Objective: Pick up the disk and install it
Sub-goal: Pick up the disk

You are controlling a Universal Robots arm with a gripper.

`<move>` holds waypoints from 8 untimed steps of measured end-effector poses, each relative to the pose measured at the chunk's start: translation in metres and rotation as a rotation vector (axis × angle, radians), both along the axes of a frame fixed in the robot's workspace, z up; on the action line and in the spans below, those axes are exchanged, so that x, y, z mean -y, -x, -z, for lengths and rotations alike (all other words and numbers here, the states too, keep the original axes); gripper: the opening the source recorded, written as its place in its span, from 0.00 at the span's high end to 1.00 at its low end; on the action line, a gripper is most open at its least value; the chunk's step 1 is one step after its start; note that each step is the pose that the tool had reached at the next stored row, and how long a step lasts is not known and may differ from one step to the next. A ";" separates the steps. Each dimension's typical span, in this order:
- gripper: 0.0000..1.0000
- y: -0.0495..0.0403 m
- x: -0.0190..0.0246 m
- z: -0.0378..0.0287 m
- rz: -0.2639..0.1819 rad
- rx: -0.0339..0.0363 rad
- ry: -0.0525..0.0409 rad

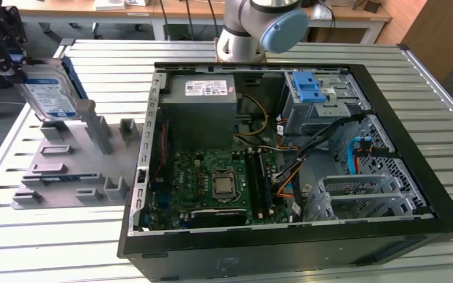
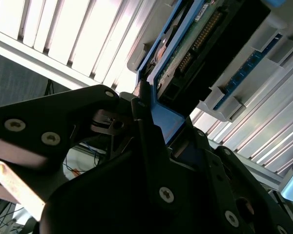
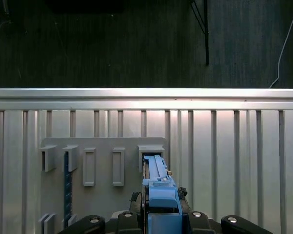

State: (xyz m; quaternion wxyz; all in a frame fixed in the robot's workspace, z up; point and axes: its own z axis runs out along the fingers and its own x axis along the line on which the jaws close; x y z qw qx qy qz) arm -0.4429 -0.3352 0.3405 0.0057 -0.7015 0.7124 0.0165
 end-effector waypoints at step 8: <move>0.63 0.0000 0.0000 -0.0070 0.000 0.0000 0.0000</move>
